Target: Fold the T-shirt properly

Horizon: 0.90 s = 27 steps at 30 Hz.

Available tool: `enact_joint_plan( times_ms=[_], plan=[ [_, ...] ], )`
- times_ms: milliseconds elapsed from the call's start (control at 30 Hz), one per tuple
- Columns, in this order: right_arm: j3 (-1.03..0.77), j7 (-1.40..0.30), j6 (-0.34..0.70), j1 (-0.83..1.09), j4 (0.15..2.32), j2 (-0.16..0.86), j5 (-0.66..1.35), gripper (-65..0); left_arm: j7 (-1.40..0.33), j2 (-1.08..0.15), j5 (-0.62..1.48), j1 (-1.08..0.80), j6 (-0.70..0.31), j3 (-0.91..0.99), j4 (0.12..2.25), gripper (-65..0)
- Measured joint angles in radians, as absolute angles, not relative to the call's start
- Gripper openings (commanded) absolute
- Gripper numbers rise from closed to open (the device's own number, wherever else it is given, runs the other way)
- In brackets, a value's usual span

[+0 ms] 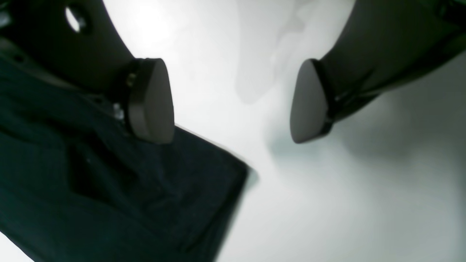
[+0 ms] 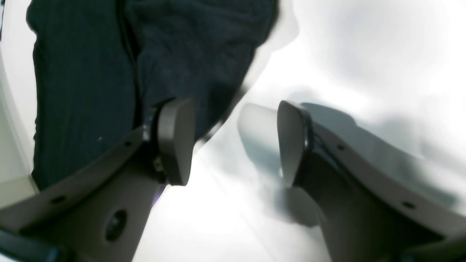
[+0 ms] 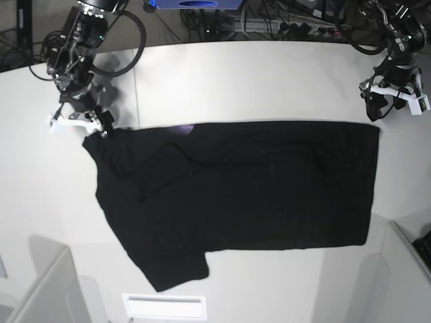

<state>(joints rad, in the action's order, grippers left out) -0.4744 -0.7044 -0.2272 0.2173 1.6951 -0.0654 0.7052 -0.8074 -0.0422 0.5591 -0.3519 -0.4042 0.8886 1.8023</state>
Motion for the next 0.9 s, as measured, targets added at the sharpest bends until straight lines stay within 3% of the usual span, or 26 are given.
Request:
enact_joint_plan(
  times_ms=[200,400,900],
  plan=[
    [-0.467,-0.608,-0.218,0.199,1.604,-0.030,0.717,-30.6,-0.805,-0.043,0.555,-0.360,-0.405,0.891,1.709,-19.4],
    [-0.466,-0.605,-0.145,0.153,1.550,-0.025,0.710,-30.8,-0.805,-0.042,0.555,-0.352,-0.404,0.891,1.648,-19.4],
    [-0.424,-0.587,-0.134,0.134,1.517,-0.015,0.710,-30.8,-0.796,-0.044,0.555,-0.217,-0.402,0.894,1.535,-19.4]
  ],
)
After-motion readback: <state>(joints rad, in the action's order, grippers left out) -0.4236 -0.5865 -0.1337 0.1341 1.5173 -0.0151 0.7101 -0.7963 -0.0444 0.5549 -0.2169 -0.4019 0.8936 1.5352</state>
